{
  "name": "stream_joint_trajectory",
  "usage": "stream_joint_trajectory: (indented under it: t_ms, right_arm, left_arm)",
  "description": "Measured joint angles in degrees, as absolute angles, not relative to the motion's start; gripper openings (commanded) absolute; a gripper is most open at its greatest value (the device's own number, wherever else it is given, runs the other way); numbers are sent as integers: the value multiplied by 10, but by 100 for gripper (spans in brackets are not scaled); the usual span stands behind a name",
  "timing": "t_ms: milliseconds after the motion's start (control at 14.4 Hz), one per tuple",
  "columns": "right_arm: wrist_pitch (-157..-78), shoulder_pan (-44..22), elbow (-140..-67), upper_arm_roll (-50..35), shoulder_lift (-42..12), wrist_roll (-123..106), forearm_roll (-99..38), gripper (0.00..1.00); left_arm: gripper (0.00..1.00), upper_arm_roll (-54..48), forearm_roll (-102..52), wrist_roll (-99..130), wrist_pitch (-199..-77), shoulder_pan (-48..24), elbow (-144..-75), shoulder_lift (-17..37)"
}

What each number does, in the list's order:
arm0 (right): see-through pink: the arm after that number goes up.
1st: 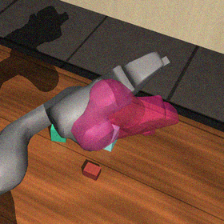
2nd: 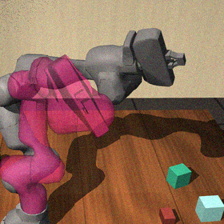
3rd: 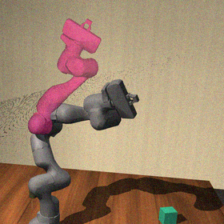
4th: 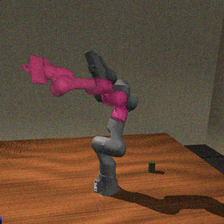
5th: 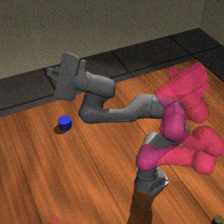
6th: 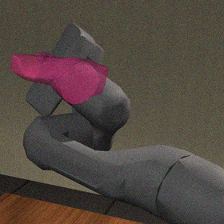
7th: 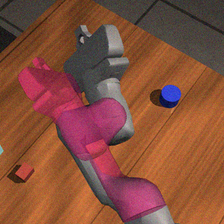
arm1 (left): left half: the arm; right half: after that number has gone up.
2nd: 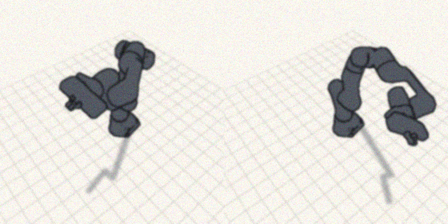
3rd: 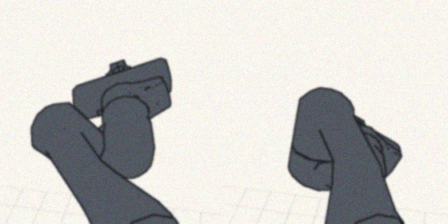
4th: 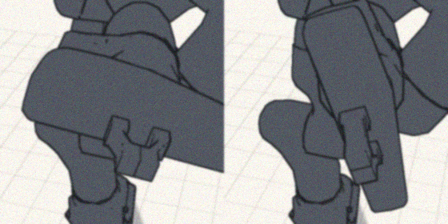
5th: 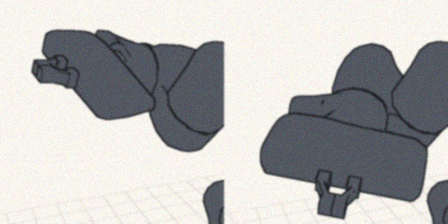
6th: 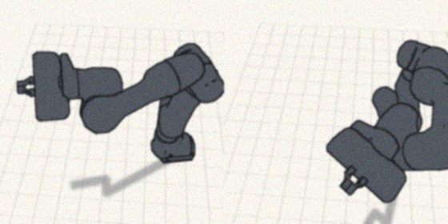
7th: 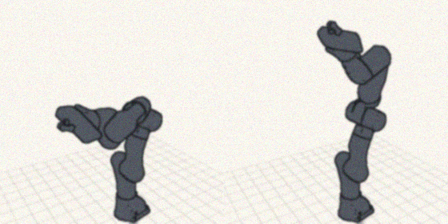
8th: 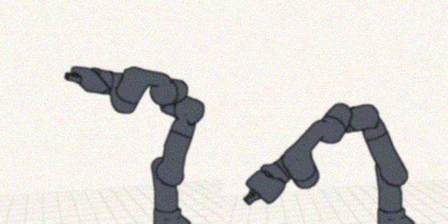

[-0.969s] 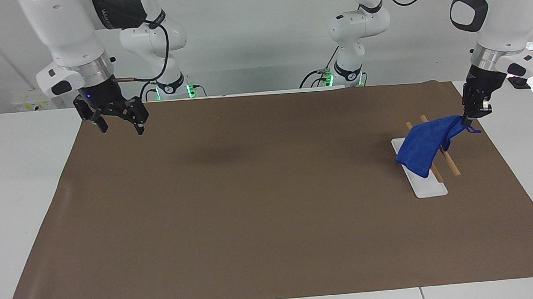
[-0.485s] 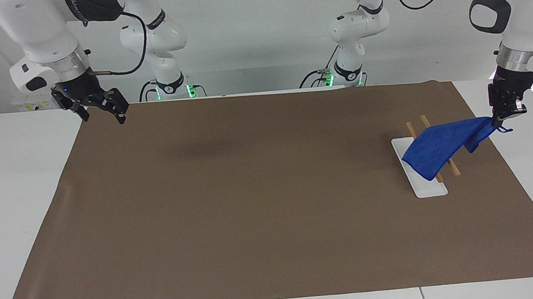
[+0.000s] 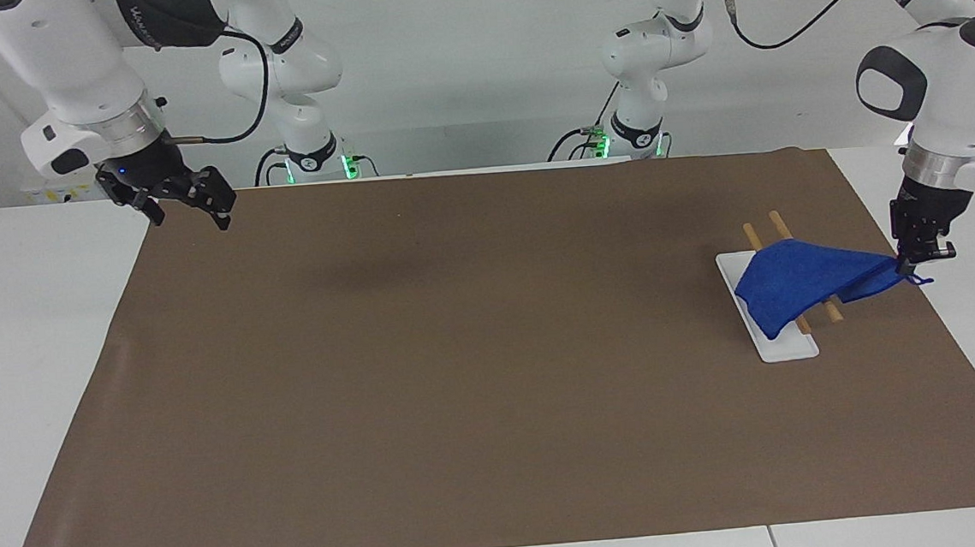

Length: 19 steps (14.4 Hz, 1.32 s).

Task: Right arm passes towel to left arm to hang
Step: 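Drape the towel over the wooden rack bar with the left gripper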

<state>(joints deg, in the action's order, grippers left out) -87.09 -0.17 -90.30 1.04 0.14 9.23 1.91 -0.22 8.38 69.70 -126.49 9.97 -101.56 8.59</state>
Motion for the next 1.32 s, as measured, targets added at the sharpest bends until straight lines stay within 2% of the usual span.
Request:
stream_joint_trajectory:
  t_ms: [138,208,277,346,969,1315]
  right_arm:
    - [-871,-4,-903,10,1,92,19,100]
    - [-871,-4,-903,10,1,92,19,100]
    - [-871,-4,-903,10,1,92,19,100]
    - [-871,-4,-903,10,1,92,19,100]
    - [-877,-4,-908,10,1,92,19,100]
    - [-879,-4,-909,10,1,92,19,100]
  left_arm:
    - [0,-2,86,698,-1285,105,-1015,105]
    - [14,-2,87,698,-1289,109,-1015,111]
    - [63,-2,88,698,-1293,112,-1016,115]
    - [98,-2,88,698,-1297,115,-1017,117]
    - [100,-4,90,692,-1296,118,-1015,109]
    - [100,-15,90,604,-1244,107,-1010,88]
